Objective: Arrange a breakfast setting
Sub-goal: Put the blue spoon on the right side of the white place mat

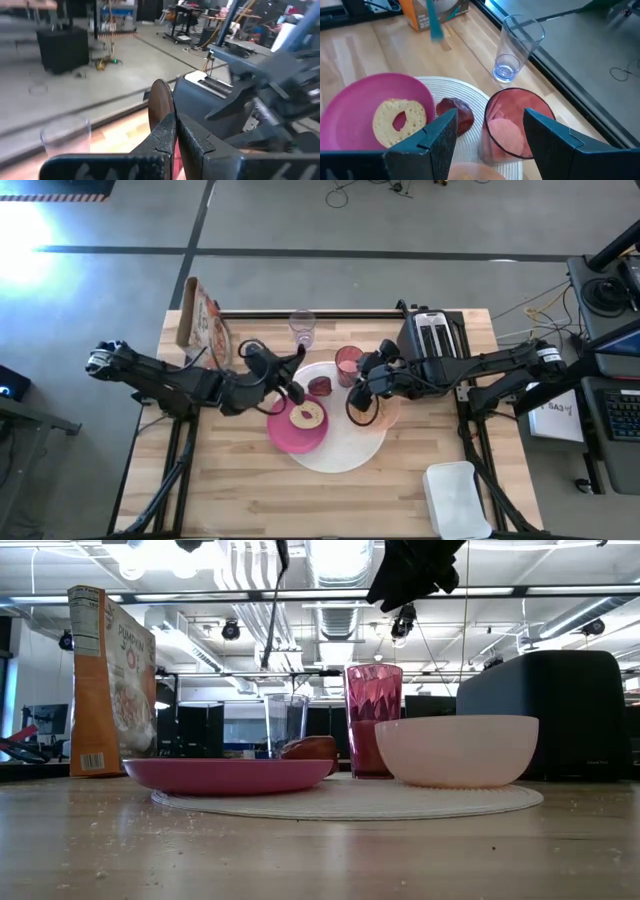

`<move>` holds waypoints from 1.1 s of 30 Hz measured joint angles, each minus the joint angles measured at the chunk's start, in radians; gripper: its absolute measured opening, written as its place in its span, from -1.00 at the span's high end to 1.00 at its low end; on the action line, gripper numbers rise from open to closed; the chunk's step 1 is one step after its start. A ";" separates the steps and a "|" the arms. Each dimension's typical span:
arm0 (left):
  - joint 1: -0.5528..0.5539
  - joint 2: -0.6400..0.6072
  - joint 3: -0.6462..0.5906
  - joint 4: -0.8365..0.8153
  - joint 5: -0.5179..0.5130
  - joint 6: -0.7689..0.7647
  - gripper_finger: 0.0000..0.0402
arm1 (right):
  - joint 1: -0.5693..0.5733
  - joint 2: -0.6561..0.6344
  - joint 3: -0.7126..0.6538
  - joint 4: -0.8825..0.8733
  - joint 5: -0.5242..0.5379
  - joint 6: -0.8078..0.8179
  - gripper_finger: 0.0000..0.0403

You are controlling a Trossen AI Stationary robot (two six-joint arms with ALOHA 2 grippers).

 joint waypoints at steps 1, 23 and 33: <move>0.004 -0.001 -0.017 0.005 0.006 -0.039 1.00 | 0.000 0.000 0.000 0.001 0.000 0.012 -0.07; 0.078 -0.004 -0.075 0.297 0.337 -0.189 1.00 | 0.000 0.015 0.000 -0.063 -0.244 0.113 -0.07; 0.062 0.052 -0.077 0.360 0.423 -0.187 1.00 | 0.000 0.028 0.000 -0.075 -0.237 0.170 -0.07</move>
